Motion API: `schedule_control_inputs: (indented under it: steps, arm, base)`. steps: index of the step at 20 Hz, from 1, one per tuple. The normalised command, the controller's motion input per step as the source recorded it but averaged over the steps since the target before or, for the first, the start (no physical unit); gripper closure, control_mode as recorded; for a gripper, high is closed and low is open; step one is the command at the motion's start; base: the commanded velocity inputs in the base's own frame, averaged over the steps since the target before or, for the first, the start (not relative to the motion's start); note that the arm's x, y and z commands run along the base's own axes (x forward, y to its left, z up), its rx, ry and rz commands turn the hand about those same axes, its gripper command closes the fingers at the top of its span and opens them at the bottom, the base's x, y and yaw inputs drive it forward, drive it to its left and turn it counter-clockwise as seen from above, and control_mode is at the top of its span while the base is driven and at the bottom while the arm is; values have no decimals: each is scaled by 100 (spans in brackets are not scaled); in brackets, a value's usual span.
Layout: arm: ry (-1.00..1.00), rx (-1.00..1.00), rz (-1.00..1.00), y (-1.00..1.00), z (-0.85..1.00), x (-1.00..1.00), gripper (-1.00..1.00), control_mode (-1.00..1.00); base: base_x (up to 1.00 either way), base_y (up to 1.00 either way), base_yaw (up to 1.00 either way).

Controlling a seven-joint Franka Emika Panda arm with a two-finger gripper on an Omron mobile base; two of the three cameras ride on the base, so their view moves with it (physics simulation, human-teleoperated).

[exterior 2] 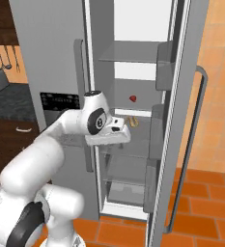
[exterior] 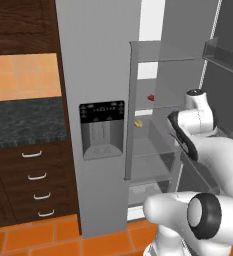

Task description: Take the strawberry from the fridge and place it on top of the pancake, located on the dining counter.

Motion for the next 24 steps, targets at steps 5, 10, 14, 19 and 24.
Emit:
schedule_control_inputs:
  steps: [5,10,14,19,24]
  arm:
    - [-8,67,6,97,8,-93,-100,-100]
    - [-22,17,4,80,73,-91,-100,-100]
    - [3,-12,-30,44,60,-40,-100,-100]
    - [25,-1,-50,1,0,-8,-100,-100]
    - [17,-12,-7,0,-20,9,-100,-100]
  base:
    - [0,0,0]
    - [0,0,0]
    - [0,0,0]
    - [0,0,0]
    - [0,0,0]
